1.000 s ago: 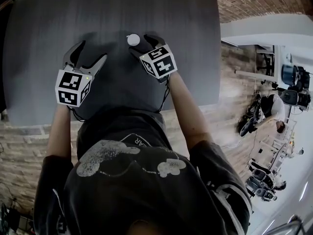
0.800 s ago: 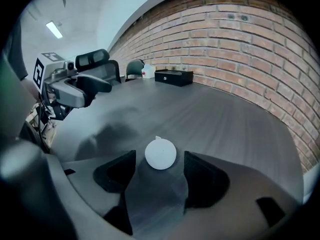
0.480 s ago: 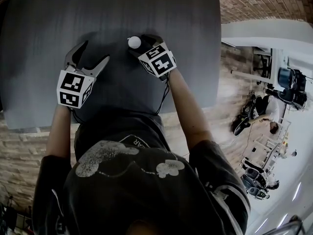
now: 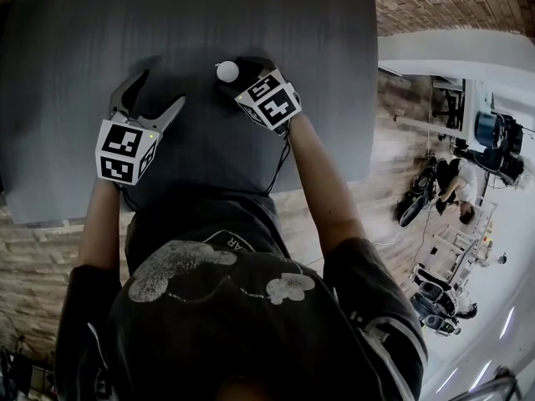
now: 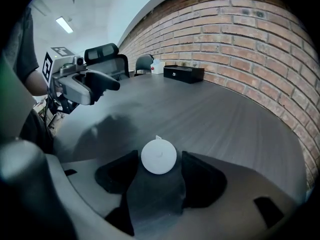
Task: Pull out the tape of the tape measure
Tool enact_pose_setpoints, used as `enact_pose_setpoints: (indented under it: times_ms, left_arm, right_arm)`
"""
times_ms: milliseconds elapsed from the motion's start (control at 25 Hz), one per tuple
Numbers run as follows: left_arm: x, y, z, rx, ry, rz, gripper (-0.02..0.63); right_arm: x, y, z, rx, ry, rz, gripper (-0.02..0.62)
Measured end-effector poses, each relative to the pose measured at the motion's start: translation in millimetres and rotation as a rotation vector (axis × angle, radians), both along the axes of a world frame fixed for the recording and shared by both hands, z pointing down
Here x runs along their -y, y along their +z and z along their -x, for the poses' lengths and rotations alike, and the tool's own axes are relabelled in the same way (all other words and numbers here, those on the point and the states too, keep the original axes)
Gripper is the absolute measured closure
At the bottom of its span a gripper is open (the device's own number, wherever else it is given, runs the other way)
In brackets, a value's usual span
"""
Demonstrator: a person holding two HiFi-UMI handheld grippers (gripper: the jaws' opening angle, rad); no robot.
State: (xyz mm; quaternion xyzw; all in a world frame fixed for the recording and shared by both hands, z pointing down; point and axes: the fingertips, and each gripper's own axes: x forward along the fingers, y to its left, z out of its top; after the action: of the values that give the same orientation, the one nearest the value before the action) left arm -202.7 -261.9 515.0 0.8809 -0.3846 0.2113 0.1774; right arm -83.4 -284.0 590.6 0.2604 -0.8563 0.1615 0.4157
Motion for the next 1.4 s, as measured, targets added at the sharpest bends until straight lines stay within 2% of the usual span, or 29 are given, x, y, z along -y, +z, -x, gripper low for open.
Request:
enact_pose_setpoints:
  times_ms: [160,520,760,1000,1400]
  left_arm:
    - [-0.2,0.6,1.4,-0.004,-0.002,-0.005,0.244]
    - [1.4,0.2,-1.6,-0.008,0.009,-0.011,0.245]
    - [-2.8,-7.1,-4.4,0.013,0.014,-0.030,0.245]
    - [-15.3,-27.3,-30.6,0.055,0.059,-0.098,0.245]
    - [-27.2,-71.3,-76.3,0.056,0.098,-0.194,0.247]
  right_arm:
    - [1.3,-0.7,0.6,0.004,0.012,-0.006,0.360]
    - [1.4,-0.3,-1.5,-0.008,0.043,0.001,0.364]
    - [-4.0,-28.3,-3.8,0.031,0.038,-0.052,0.364]
    - [-20.3,-68.0,-12.1,0.103,-0.019,-0.068,0.364]
    - [-56.5,-131.6,-27.5,0.156,-0.261,-0.138,0.364]
